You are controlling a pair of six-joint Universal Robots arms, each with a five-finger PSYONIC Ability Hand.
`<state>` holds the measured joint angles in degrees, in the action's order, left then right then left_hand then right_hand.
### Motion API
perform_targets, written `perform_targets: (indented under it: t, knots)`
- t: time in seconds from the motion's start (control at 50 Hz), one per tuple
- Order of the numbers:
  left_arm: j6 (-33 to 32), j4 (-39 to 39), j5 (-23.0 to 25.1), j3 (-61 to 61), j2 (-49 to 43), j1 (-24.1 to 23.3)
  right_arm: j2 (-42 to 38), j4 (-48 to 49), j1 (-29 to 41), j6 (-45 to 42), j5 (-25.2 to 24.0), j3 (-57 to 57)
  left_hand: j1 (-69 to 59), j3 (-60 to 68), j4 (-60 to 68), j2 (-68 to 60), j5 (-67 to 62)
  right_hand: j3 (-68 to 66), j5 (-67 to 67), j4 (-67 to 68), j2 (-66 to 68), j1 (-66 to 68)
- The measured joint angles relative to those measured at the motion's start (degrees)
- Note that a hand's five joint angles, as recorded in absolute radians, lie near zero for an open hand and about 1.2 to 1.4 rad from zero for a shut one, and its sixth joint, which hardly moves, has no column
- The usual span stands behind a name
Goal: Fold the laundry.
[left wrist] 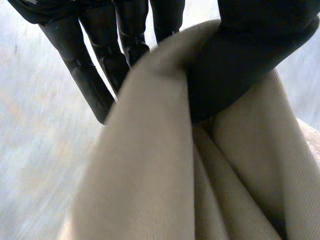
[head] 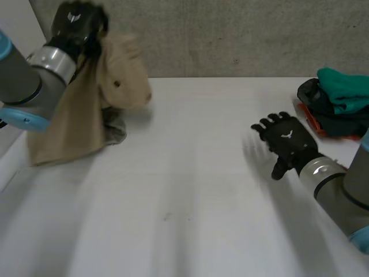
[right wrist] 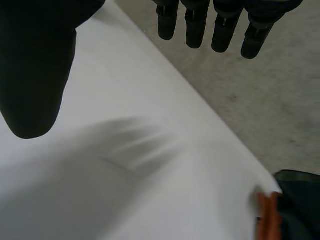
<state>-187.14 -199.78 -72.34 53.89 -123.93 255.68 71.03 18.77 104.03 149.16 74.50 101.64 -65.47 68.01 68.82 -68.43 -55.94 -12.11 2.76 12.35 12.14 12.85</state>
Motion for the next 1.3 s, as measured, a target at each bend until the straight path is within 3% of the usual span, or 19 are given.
perform_targets:
  t: [0.12,0.26,0.3,0.36,0.4,0.44,0.56,0.72,0.8,0.9,1.02,1.16,1.24,1.26,1.3]
  knots:
    - [5.5,-4.0,0.2,9.4,6.3,-9.3,3.5,0.0,-3.3,3.4,1.0,0.0,0.0,0.2,0.0,0.0,-1.4,0.0,0.0,0.0,0.0,0.0]
    - [5.9,-4.5,1.6,15.9,1.8,-22.9,6.2,0.0,-8.7,7.6,1.4,0.0,0.1,0.1,-0.5,0.4,-1.1,0.0,0.0,0.0,0.0,0.0]
    - [5.5,-4.0,2.5,16.7,-1.0,-25.6,6.4,0.0,-10.0,8.1,1.4,-0.1,3.9,-4.6,-5.4,5.1,2.8,0.0,0.0,0.0,0.0,0.0]
    - [3.8,-1.3,4.2,17.3,-5.3,-28.6,6.6,-0.1,-11.9,8.4,1.2,-0.4,35.1,-34.5,-35.7,35.2,33.0,0.0,0.0,0.0,0.0,0.0]
    - [2.8,0.0,4.5,17.4,-6.1,-29.1,6.6,-0.1,-12.2,8.4,1.2,-0.5,35.1,-34.5,-35.7,35.2,33.0,0.0,0.0,0.0,0.0,0.0]
    - [-0.4,3.3,4.5,17.2,-6.3,-29.7,6.5,-0.3,-12.5,8.3,0.9,-0.8,39.7,-41.9,-43.7,42.6,41.1,0.0,0.0,0.0,0.0,0.0]
    - [-6.1,8.7,3.0,17.1,-0.3,-28.3,6.4,-0.8,-12.1,7.9,0.3,-1.6,41.0,-44.1,-45.9,44.8,43.6,0.0,0.0,0.0,0.0,0.0]
    - [-6.9,10.5,-5.7,22.1,12.1,-23.6,6.4,-4.7,-10.7,7.2,-2.6,-5.5,43.1,-46.1,-47.6,46.6,45.2,0.0,0.0,0.0,0.0,0.0]
    - [-6.3,10.5,-12.4,27.4,15.3,-20.4,6.1,-12.7,-8.8,7.0,-6.0,-10.4,44.0,-47.1,-48.5,47.5,46.1,0.0,0.0,0.0,0.0,0.0]
    - [-6.1,10.5,-17.1,32.8,15.5,-16.4,4.5,-23.6,-6.5,6.4,-8.4,-17.5,44.5,-47.5,-48.8,48.0,46.6,0.0,0.0,0.0,0.0,0.0]
    - [-6.1,10.3,-17.8,35.2,12.5,-11.7,0.0,-35.9,-3.6,1.2,-8.6,-25.4,44.5,-47.5,-48.8,48.0,46.6,0.0,0.0,0.0,0.0,0.0]
    - [-6.0,10.5,-14.4,32.3,5.4,-7.7,-5.8,-45.1,-0.3,-9.1,-5.2,-28.8,44.5,-47.5,-48.8,48.0,46.6,-0.4,0.3,0.3,0.3,0.3]
    - [-5.5,11.4,-11.7,30.1,2.6,-6.7,-7.4,-46.1,1.3,-12.2,-0.8,-28.0,44.5,-47.5,-48.8,48.0,46.6,-19.0,18.6,18.7,20.4,19.5]
    - [-5.1,11.9,-10.9,29.5,2.0,-6.5,-7.6,-46.2,1.6,-12.7,0.4,-27.5,44.5,-47.5,-48.8,48.0,46.6,-32.0,31.2,31.6,33.9,31.6]
    - [-4.5,12.5,-10.3,29.0,1.5,-6.3,-7.7,-46.3,1.9,-13.1,2.0,-26.7,44.5,-47.5,-48.8,48.0,46.6,-46.0,45.0,45.7,46.8,42.0]
